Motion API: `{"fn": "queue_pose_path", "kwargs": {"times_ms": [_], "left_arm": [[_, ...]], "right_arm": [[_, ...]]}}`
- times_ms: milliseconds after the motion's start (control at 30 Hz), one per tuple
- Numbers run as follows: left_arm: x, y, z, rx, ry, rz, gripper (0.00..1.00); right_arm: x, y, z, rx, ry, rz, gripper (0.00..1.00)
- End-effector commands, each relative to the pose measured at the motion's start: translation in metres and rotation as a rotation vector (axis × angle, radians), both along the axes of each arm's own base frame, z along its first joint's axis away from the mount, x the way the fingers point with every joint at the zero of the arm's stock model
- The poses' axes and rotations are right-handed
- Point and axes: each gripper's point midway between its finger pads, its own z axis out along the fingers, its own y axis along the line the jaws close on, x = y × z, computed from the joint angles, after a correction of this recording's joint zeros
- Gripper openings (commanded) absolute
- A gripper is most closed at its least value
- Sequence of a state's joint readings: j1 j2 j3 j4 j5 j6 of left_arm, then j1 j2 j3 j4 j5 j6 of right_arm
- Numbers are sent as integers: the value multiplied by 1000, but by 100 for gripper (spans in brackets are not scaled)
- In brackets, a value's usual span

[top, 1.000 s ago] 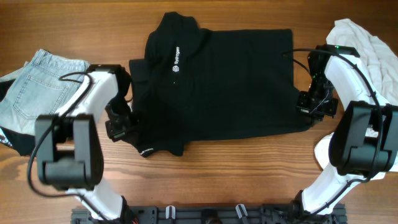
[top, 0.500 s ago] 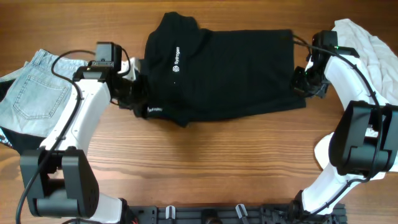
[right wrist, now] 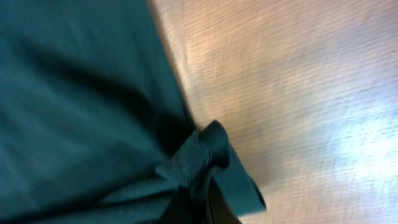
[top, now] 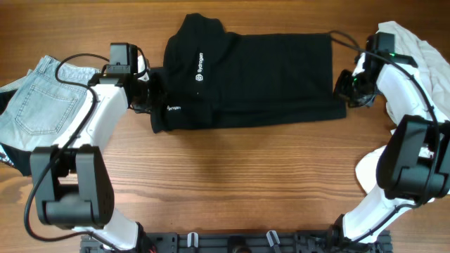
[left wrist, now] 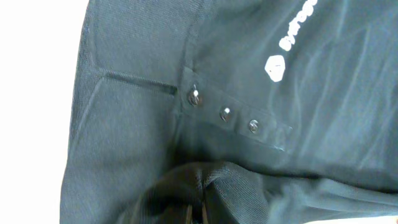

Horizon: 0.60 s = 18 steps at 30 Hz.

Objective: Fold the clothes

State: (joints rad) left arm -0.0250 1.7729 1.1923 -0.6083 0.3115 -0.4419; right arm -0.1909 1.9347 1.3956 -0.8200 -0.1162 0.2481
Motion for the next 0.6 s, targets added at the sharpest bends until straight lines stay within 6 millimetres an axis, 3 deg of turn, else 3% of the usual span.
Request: {"fn": "queue_pose_path", "kwargs": {"times_ms": [0,200,300,333,367,433,533,567], "left_arm": [[8,7,-16,22,11,30,4],[28,5,-10,4,-67,50,4],[34,3,-6,-12,-95,46,6],[34,2,-5,-24,-96,52,13],[35,-2,-4,-50,-96,50,29],[34,-13,3,-138,-102,15,70],[33,-24,15,-213,-127,-39,98],[33,-28,21,-222,-148,-71,100]], "right_arm": [[21,5,20,54,-117,-28,5],[43,10,20,68,-194,-6,14],[54,6,22,54,-240,-7,31],[56,3,23,42,-248,-11,42],[55,1,23,29,-245,-18,48],[47,-5,18,-5,-205,-32,53],[33,-2,11,-5,-145,-5,52],[29,-1,8,-5,-127,1,51]]}}
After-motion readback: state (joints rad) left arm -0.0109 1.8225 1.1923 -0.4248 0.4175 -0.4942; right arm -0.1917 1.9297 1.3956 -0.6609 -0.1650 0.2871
